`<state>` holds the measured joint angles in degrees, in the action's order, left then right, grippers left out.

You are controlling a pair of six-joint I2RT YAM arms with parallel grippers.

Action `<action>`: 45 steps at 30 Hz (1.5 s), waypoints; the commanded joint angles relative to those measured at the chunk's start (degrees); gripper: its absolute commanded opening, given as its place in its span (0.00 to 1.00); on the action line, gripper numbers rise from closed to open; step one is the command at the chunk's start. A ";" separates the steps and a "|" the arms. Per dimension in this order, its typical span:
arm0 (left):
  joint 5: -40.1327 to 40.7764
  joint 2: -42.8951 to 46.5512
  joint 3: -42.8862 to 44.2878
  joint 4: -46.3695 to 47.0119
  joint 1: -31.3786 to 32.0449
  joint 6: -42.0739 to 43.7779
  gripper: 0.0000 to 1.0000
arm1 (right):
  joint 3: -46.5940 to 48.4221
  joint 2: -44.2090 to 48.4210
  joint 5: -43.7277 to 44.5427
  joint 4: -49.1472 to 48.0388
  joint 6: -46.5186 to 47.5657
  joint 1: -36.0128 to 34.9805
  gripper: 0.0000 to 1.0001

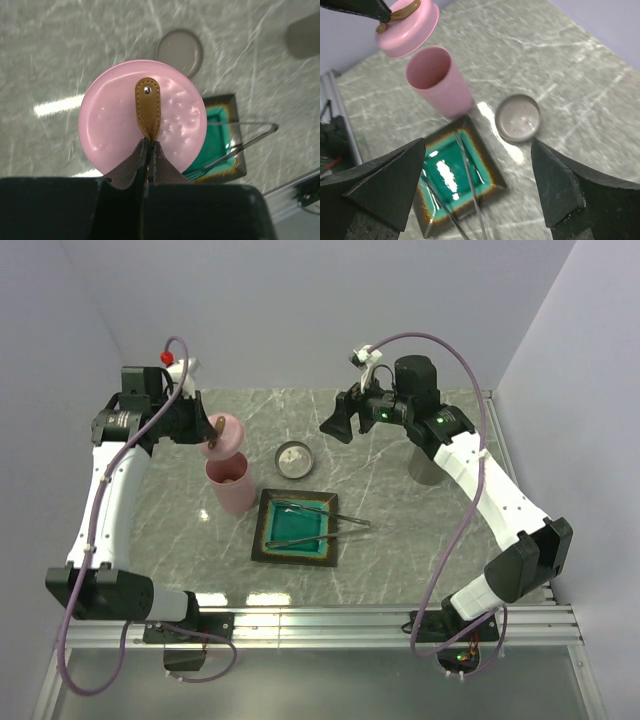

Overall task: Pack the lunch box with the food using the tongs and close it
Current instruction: Put the lid back on the lunch box

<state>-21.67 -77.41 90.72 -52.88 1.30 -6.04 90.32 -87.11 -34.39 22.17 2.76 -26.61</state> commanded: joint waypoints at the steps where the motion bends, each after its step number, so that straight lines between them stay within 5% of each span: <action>1: 2.51 -1.25 4.46 -7.58 -0.07 7.36 0.00 | -1.02 3.26 3.01 2.52 4.26 0.42 0.93; 45: 6.20 -6.53 -9.33 0.32 4.32 7.45 0.00 | -6.30 4.76 4.42 1.29 5.76 0.86 0.97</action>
<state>-16.25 -84.23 81.82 -53.93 5.32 0.86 83.85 -84.36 -29.78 25.34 8.01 -26.20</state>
